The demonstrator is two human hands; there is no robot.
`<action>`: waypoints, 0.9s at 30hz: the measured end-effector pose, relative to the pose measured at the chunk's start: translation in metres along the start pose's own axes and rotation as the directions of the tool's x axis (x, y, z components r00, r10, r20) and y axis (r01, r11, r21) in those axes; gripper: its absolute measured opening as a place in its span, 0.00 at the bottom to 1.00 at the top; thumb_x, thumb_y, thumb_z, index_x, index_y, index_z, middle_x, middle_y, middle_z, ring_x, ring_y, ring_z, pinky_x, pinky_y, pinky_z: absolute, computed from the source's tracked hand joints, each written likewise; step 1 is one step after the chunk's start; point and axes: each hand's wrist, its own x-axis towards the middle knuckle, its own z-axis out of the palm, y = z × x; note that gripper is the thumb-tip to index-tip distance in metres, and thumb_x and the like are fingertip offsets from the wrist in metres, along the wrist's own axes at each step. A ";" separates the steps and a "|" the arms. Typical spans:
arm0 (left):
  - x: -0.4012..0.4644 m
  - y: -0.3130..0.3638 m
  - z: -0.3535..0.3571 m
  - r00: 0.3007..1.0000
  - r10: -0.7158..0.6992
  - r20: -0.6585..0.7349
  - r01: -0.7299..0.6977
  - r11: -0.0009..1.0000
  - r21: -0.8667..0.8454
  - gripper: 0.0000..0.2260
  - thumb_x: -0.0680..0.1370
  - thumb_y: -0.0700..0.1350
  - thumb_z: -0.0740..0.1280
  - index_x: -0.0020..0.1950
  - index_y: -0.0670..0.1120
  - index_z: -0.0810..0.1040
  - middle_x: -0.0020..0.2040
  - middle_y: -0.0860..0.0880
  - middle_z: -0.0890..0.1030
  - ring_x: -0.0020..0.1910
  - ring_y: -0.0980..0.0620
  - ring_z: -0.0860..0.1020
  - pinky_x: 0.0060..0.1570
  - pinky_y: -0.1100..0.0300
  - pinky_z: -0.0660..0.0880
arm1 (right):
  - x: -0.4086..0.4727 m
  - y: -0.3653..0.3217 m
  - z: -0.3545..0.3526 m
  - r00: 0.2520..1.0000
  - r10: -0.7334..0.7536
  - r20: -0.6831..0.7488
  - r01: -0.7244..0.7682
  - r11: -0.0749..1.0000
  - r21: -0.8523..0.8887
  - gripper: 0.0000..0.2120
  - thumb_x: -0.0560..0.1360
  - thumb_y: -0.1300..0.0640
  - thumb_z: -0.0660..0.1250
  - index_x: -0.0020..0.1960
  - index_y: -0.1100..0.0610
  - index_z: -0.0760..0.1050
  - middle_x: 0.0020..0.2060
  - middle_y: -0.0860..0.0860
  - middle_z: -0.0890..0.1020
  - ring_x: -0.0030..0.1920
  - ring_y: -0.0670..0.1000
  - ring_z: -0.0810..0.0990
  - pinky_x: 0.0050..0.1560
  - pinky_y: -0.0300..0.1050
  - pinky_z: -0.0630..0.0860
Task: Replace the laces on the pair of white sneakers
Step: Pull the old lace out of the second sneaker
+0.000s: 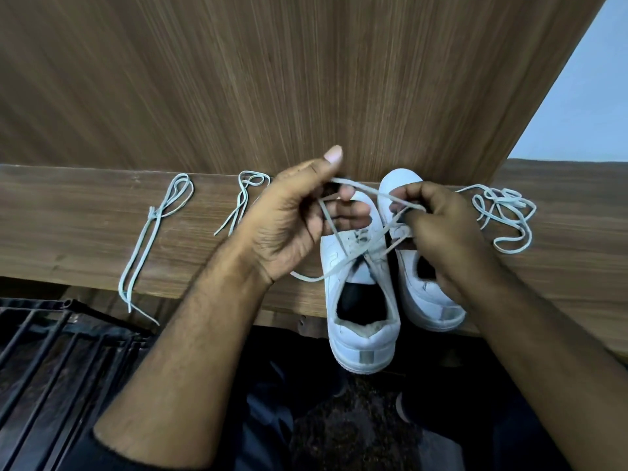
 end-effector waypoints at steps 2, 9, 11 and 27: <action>0.003 -0.002 0.003 0.997 -0.021 -0.078 0.022 1.000 0.012 0.12 0.78 0.49 0.67 0.35 0.50 0.72 0.31 0.52 0.74 0.23 0.54 0.74 0.26 0.61 0.73 | -0.001 -0.006 0.000 0.984 0.168 0.064 -0.179 0.947 0.265 0.11 0.77 0.67 0.63 0.48 0.54 0.81 0.38 0.48 0.83 0.39 0.47 0.80 0.38 0.47 0.81; 0.014 -0.004 0.002 0.953 0.165 -0.256 -0.202 0.971 -0.126 0.09 0.79 0.43 0.68 0.39 0.49 0.81 0.51 0.52 0.82 0.53 0.55 0.79 0.51 0.57 0.74 | 0.003 0.007 -0.003 0.979 -0.202 0.016 0.200 0.950 -0.240 0.19 0.76 0.72 0.60 0.50 0.50 0.79 0.47 0.49 0.77 0.40 0.48 0.81 0.42 0.36 0.79; 0.016 -0.012 -0.002 0.919 0.265 -0.291 -0.182 0.942 0.282 0.05 0.76 0.46 0.71 0.40 0.50 0.80 0.46 0.52 0.81 0.52 0.57 0.77 0.58 0.58 0.70 | 0.002 0.008 -0.003 0.944 -0.320 0.080 0.321 0.834 -0.449 0.16 0.76 0.69 0.62 0.48 0.50 0.81 0.46 0.46 0.76 0.39 0.41 0.78 0.43 0.26 0.69; 0.020 -0.023 -0.001 0.878 0.389 -0.281 -0.105 0.727 0.679 0.15 0.76 0.58 0.69 0.32 0.53 0.82 0.75 0.38 0.70 0.78 0.66 0.40 0.73 0.71 0.46 | -0.004 -0.004 0.027 0.958 0.200 0.203 -0.257 0.916 0.309 0.12 0.76 0.67 0.59 0.49 0.53 0.77 0.34 0.49 0.78 0.35 0.49 0.80 0.38 0.44 0.77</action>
